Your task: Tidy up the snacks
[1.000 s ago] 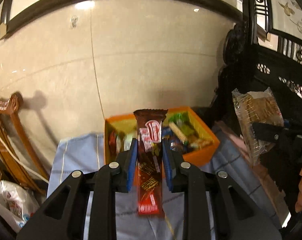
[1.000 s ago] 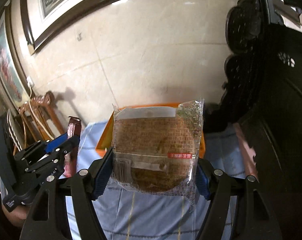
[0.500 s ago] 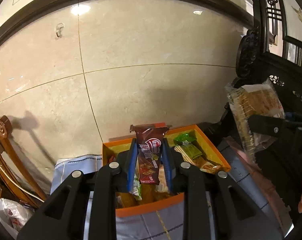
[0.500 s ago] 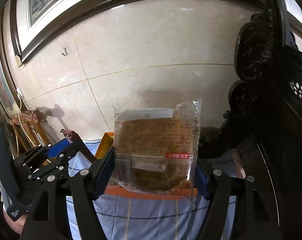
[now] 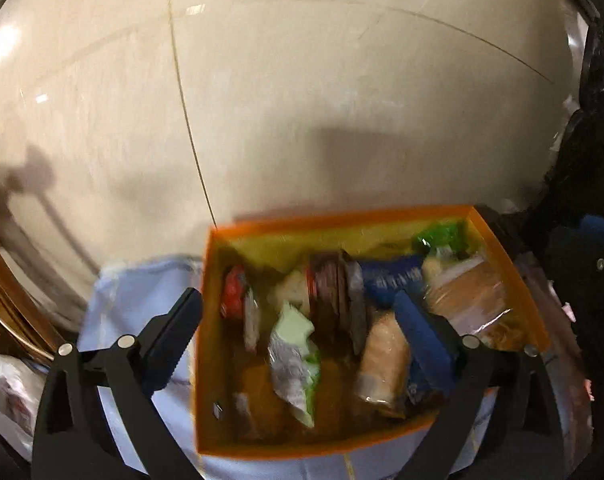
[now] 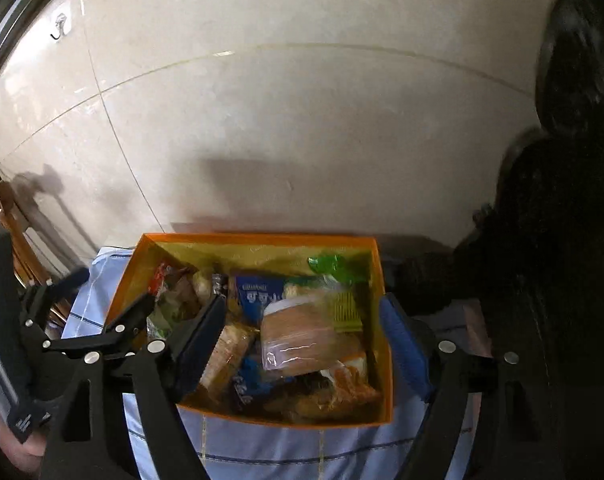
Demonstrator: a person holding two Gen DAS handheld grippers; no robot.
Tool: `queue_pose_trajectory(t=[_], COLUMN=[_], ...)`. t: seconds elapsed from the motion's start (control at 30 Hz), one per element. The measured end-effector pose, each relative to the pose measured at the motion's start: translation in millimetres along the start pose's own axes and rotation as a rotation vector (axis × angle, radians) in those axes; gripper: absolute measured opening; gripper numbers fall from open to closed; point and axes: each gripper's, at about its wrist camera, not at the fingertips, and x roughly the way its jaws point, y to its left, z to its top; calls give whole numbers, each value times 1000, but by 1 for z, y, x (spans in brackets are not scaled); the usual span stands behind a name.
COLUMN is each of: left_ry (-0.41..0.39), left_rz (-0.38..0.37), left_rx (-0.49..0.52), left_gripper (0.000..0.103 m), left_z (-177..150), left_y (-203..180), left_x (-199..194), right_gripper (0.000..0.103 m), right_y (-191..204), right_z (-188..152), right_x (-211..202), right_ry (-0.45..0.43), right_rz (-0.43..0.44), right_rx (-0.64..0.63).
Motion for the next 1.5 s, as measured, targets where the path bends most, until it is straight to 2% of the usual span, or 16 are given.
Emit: queue_pose_trajectory(t=[0.07, 0.27, 0.5, 0.57, 0.77, 0.9, 0.97, 1.07, 1.13, 1.23, 1.33, 1.5], left_ry=[11, 27, 106, 120, 108, 63, 16, -31, -53, -56, -91, -134], left_rz=[24, 29, 46, 44, 52, 73, 85, 112, 124, 100, 97, 110], left_rx=[-1, -18, 9, 9, 16, 19, 8, -8, -31, -42, -5, 16], left_gripper=[94, 95, 97, 98, 98, 98, 98, 98, 98, 98, 98, 98], left_z=[-14, -47, -117, -139, -185, -200, -203, -210, -219, -234, -249, -265], left_y=[4, 13, 13, 14, 15, 10, 6, 0, -9, -26, -47, -66], left_x=[-3, -30, -71, -84, -134, -192, -232, -280, -314, -355, -396, -449], right_gripper=[79, 80, 81, 85, 90, 90, 98, 99, 99, 99, 99, 99], right_y=[-1, 6, 19, 23, 33, 32, 32, 30, 27, 20, 15, 21], right_z=[-11, -56, -121, -145, -205, -222, -229, -238, -246, -255, -270, -293], right_x=[0, -21, -42, -49, -95, -142, -174, -219, -247, -276, -310, -347], right_ry=[15, 38, 105, 128, 130, 75, 17, -46, -61, -75, -112, -123], right_rz=[-2, 8, -5, -13, -24, -18, -32, -55, -69, -86, -64, -21], right_rx=[5, 16, 12, 16, 11, 15, -10, -31, -24, -1, 13, -8])
